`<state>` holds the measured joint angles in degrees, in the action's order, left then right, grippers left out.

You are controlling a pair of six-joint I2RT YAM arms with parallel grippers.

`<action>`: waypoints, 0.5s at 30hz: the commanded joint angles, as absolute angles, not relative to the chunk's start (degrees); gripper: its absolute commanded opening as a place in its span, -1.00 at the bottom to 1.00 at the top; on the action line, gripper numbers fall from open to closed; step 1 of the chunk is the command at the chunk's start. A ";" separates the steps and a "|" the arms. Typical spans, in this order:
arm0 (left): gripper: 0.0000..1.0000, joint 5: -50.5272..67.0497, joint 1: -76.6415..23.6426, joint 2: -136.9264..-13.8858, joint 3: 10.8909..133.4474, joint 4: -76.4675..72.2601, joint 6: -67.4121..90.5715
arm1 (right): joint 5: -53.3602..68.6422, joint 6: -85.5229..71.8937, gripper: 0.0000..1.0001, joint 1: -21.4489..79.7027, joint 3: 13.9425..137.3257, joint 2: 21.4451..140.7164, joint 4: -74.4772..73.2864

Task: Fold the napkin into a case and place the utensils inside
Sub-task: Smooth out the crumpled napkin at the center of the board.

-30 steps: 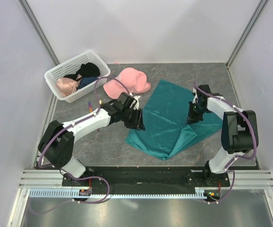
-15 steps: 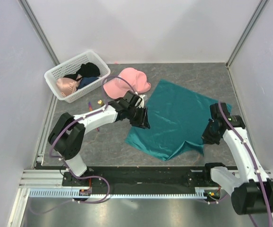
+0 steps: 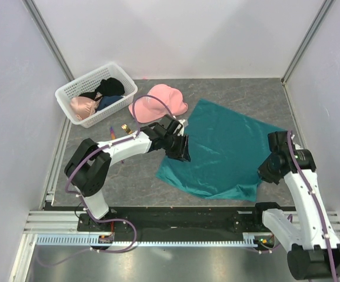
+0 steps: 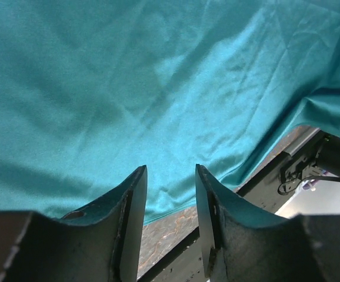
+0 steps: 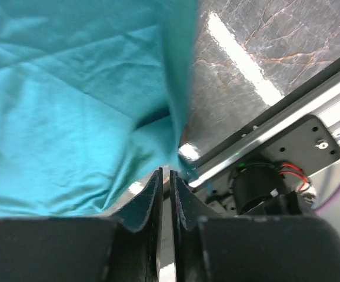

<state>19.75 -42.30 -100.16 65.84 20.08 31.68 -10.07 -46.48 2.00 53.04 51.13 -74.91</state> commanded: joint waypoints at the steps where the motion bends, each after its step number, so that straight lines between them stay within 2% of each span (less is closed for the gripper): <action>1: -0.07 17.05 -42.71 -99.14 67.50 21.09 32.26 | -11.16 -50.89 -0.60 1.76 55.11 46.78 -83.67; 3: -0.06 15.39 -42.63 -98.53 67.24 21.79 31.82 | -12.82 -53.59 -0.44 1.67 55.37 42.82 -83.67; 5: -0.06 14.42 -42.71 -97.65 67.06 22.32 30.94 | -13.88 -54.93 -0.16 1.67 55.99 37.02 -82.10; 7: -0.06 14.15 -42.71 -97.21 66.71 22.24 30.50 | -9.59 -47.52 -0.16 1.76 53.10 37.17 -72.75; 9: -0.06 14.41 -42.71 -97.47 66.97 22.06 30.24 | -7.57 -43.79 -0.03 1.76 51.34 40.41 -68.05; 12: -0.06 13.98 -42.71 -99.57 67.67 21.97 30.32 | -9.92 -38.77 0.05 1.76 50.10 48.67 -57.86; 15: -0.07 13.19 -42.71 -103.51 68.81 21.53 30.67 | -15.63 -35.87 0.08 1.67 53.43 66.37 -49.25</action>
